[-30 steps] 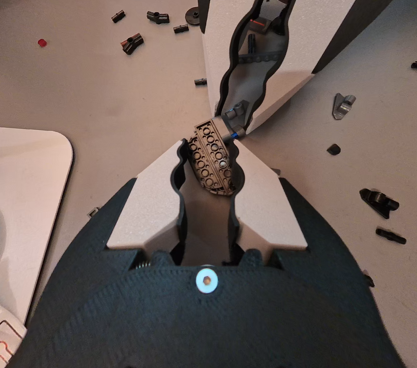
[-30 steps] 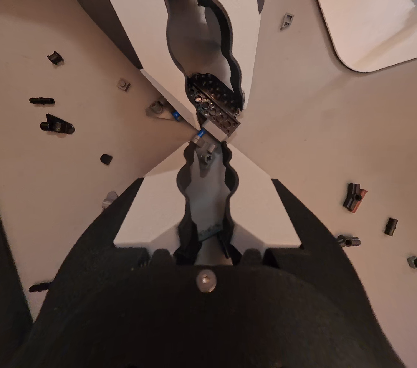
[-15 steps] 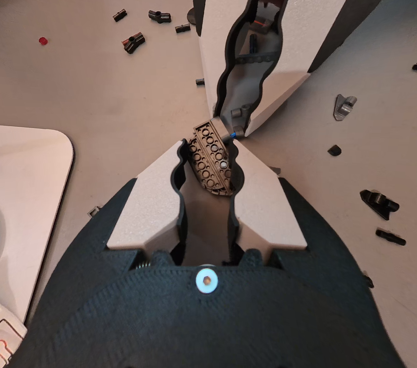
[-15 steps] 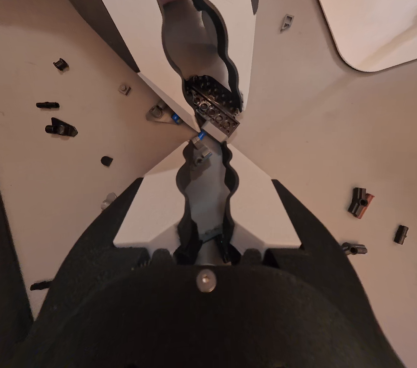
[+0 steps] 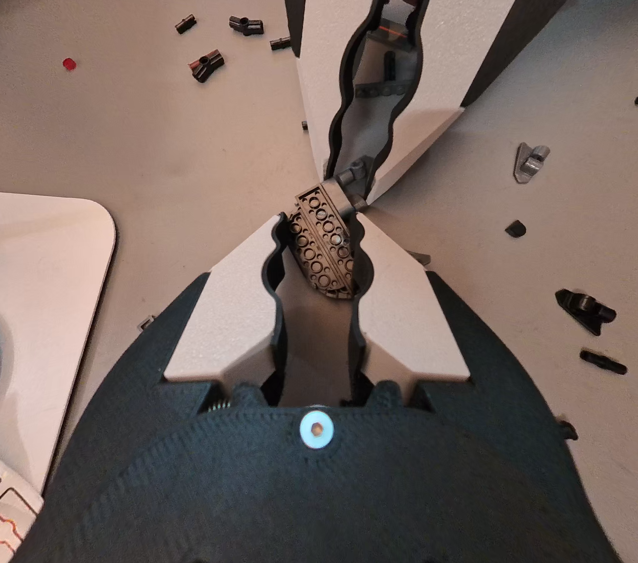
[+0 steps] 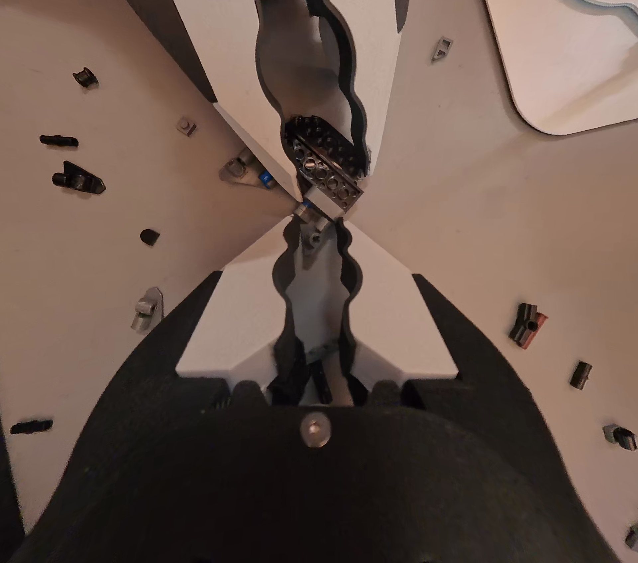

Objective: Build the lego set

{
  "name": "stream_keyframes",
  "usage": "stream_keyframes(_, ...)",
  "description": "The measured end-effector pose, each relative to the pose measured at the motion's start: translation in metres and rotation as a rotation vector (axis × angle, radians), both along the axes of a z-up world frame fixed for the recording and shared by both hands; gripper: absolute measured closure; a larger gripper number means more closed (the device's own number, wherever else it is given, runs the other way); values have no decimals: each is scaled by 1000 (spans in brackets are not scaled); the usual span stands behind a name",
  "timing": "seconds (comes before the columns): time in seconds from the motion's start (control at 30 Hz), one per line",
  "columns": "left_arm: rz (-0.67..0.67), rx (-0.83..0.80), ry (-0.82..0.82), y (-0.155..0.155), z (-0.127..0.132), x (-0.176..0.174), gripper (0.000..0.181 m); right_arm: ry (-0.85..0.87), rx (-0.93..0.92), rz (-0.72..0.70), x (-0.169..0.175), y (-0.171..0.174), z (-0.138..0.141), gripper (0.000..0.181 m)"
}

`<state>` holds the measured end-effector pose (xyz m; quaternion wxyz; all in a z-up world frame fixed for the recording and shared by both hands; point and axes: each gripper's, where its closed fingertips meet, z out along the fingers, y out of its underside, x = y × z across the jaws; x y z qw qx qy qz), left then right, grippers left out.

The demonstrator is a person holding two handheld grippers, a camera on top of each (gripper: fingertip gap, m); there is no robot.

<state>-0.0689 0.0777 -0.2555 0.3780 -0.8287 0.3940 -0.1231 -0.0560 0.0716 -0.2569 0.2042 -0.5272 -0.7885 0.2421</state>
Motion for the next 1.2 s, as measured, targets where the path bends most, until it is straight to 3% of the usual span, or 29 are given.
stream_keyframes(0.27, -3, 58, -14, 3, 8, -4, 147, 63, -64, -26, 0, 4, 13, 158)
stream_keyframes(0.5, 18, 286, 15, 16, 39, 0, 147, 195, -277, -98, 0, 16, 40, 160)
stream_keyframes(0.73, 38, 441, 82, 21, 58, -1, 148, 262, -347, -67, 4, 15, 56, 166)
stream_keyframes(1.2, 61, 562, 122, 23, 77, 5, 148, 324, -499, -79, 7, 16, 73, 174)
